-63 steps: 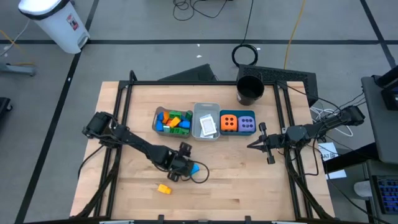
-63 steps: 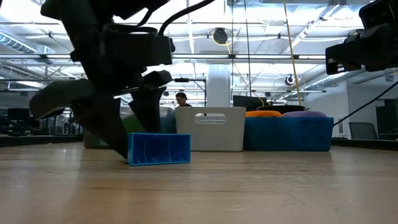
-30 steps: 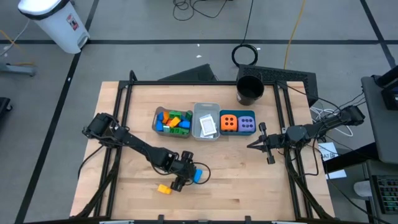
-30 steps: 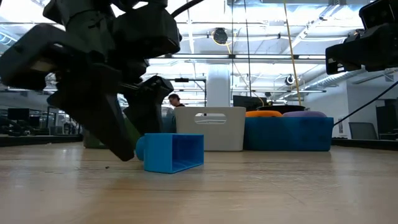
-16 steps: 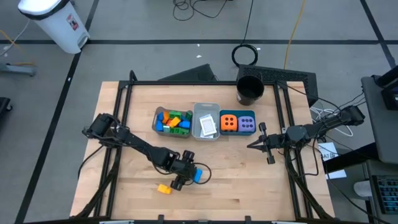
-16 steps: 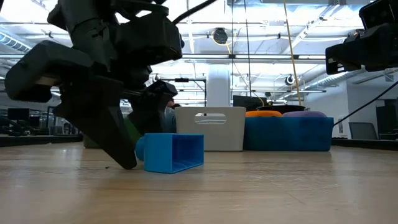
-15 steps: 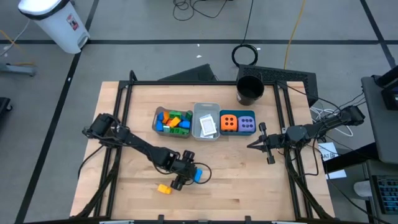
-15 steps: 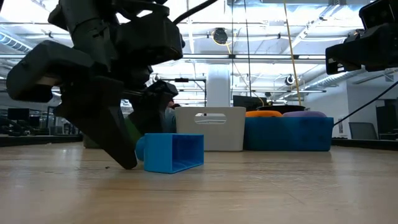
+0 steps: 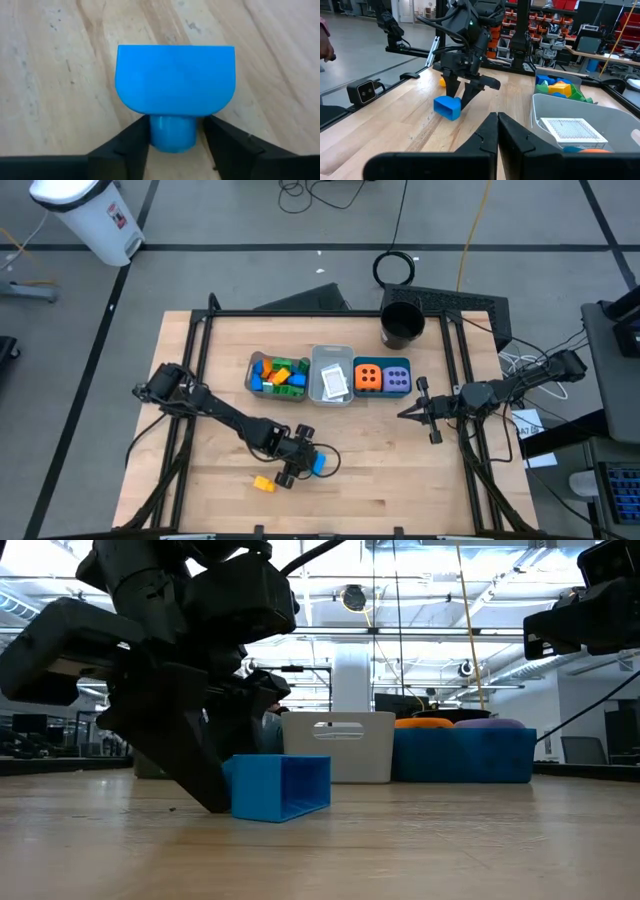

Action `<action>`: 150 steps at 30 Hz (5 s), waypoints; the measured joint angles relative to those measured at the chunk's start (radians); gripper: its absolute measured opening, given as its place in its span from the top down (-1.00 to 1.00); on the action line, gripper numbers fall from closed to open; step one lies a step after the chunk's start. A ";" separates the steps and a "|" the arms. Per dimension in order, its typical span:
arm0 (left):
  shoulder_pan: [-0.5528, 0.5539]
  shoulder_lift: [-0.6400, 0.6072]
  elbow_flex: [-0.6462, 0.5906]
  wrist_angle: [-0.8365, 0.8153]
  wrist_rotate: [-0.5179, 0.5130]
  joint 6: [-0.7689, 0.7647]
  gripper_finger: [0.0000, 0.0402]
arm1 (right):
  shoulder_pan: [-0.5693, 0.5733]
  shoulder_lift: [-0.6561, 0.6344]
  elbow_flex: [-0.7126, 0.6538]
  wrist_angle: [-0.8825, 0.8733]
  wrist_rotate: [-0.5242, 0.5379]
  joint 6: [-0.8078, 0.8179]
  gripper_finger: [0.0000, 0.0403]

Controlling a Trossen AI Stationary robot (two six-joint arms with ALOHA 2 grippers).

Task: Pick & Place Toys
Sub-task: Put the blue game piece into the black bin, then put the yellow game piece into the black bin

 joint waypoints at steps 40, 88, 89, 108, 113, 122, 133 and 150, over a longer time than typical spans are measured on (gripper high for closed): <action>0.251 -0.657 -0.033 -0.740 -0.546 -0.550 0.39 | 0.000 0.000 0.000 0.000 0.000 0.000 0.98; 0.137 -0.755 -0.199 -0.424 -0.066 -0.518 -0.41 | 0.000 0.000 0.000 0.000 0.000 0.000 0.98; 0.088 -0.748 -0.198 -0.390 -0.070 -0.522 -0.41 | 0.000 0.000 0.000 0.000 0.000 0.000 0.98; -0.370 -0.369 -0.200 -0.145 -0.161 -0.575 -0.41 | 0.000 0.000 0.000 0.000 0.001 0.000 0.98; -0.370 -0.307 -0.200 -0.143 -0.144 -0.590 -0.41 | 0.000 0.000 0.000 0.000 0.003 0.000 0.98; -0.371 -0.234 -0.200 -0.179 -0.116 -0.650 -0.41 | 0.000 0.000 0.000 0.000 0.003 0.000 0.98; -0.369 -0.219 -0.200 -0.180 -0.111 -0.595 -0.21 | 0.000 0.000 0.000 0.000 0.003 0.000 0.98; -0.183 -0.500 -0.201 -0.169 -0.191 -0.569 0.35 | 0.000 0.000 0.000 0.000 0.004 0.000 0.98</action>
